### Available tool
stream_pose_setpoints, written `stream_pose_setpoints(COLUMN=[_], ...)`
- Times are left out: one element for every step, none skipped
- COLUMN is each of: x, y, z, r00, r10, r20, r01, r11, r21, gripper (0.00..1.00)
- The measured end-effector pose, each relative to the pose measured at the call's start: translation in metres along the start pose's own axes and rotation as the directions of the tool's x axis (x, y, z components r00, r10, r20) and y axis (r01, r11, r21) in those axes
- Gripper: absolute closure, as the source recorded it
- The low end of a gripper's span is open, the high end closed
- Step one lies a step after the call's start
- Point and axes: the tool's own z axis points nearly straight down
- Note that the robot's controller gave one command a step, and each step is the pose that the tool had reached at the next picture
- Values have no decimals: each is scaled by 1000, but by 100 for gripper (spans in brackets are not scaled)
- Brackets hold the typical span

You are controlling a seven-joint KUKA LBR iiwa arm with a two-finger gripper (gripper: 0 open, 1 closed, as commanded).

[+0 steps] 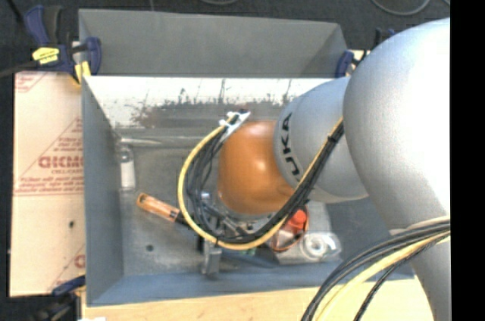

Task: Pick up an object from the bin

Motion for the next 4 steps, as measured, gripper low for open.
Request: stream_pose_setpoints(x=[0,-11,-11,-11], y=[1,-5,-5,-5], z=[-1,-60,-60,-60], r00=[1000,998,998,998], r10=[3,-59,-56,-55], r20=[1,1,1,1], r01=[-3,59,56,55], r11=[1000,998,998,998], r21=[0,0,-1,-1], gripper=[0,100,0,0])
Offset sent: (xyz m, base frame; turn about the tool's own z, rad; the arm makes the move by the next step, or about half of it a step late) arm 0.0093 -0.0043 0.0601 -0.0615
